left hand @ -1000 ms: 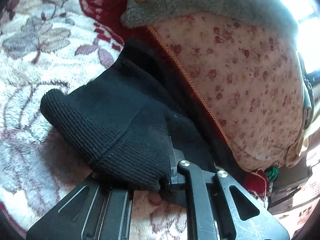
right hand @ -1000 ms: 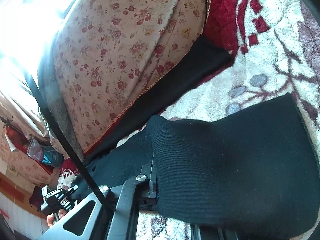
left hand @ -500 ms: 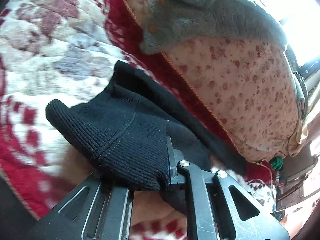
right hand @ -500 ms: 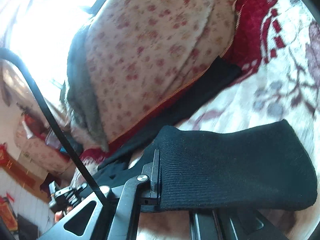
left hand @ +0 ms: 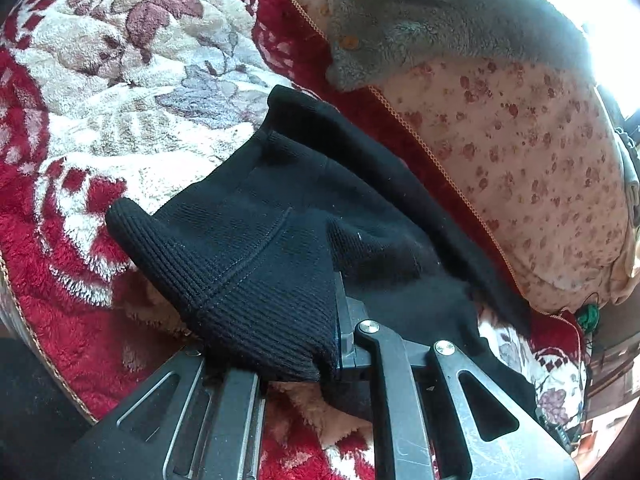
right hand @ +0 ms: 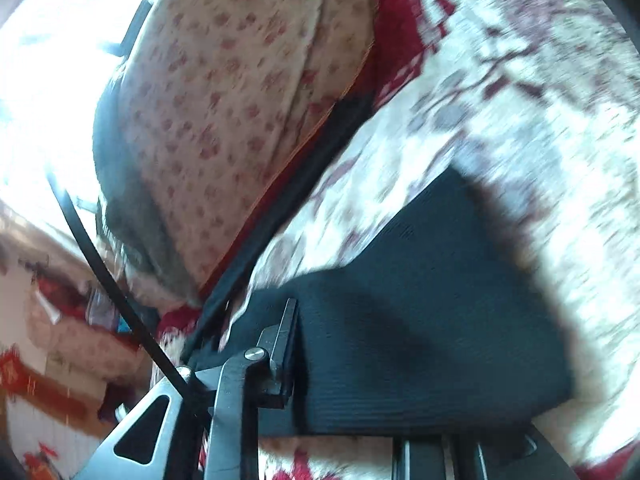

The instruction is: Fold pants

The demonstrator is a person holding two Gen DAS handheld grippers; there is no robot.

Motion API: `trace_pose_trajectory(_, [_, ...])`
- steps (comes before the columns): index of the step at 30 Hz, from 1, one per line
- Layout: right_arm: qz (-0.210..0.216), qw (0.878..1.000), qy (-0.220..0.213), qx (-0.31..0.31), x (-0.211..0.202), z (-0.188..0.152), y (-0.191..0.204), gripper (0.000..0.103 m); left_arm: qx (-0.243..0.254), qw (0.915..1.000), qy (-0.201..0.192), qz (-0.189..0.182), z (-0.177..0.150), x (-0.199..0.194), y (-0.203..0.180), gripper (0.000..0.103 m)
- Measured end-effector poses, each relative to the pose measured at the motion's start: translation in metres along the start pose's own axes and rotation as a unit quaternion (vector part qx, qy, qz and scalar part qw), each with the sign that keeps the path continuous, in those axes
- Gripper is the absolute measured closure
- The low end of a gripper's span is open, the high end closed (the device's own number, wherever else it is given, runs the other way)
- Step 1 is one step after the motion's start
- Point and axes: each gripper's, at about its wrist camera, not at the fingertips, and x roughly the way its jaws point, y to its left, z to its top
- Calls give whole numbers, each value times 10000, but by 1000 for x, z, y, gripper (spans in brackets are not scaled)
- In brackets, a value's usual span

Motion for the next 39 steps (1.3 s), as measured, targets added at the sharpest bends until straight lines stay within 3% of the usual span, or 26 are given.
trace_pose_trajectory(4, [155, 9996, -134, 217, 0, 13, -10, 89, -60, 10000, 64, 4, -1, 3, 4, 95])
trace_pose_trajectory(7, [-177, 9983, -494, -265, -14, 18, 2, 95, 61, 10000, 7, 37, -2, 1, 1, 95])
trace_pose_trajectory(10, [-468, 9946, -900, -205, -34, 24, -5, 95, 171, 9998, -73, 115, -4, 1, -1, 95])
trace_pose_trajectory(13, [-1148, 9896, -830, -266, -35, 26, -14, 95, 393, 9987, -197, 263, -9, 0, -7, 93])
trace_pose_trajectory(16, [-1238, 9885, -850, -163, -37, 26, -15, 94, 637, 9966, -252, 454, -11, -6, -11, 81])
trace_pose_trajectory(21, [-1898, 9722, -1253, -557, -53, 35, 10, 89, 801, 9949, -203, 576, -14, -20, -10, 68])
trace_pose_trajectory(26, [-1599, 9751, -1189, -970, -53, 42, 43, 79, 821, 9938, -397, 630, -14, -48, -11, 66])
trace_pose_trajectory(30, [-1070, 9853, -714, -1128, -25, 43, 63, 67, 802, 9947, -445, 462, -7, -62, -23, 61])
trace_pose_trajectory(36, [-568, 9914, 47, -1179, 25, 34, 81, 66, 745, 9950, -497, 452, 1, -77, -29, 61])
trace_pose_trajectory(39, [-585, 9902, 209, -1253, 42, 34, 88, 66, 694, 9936, -722, 528, 4, -91, -28, 61])
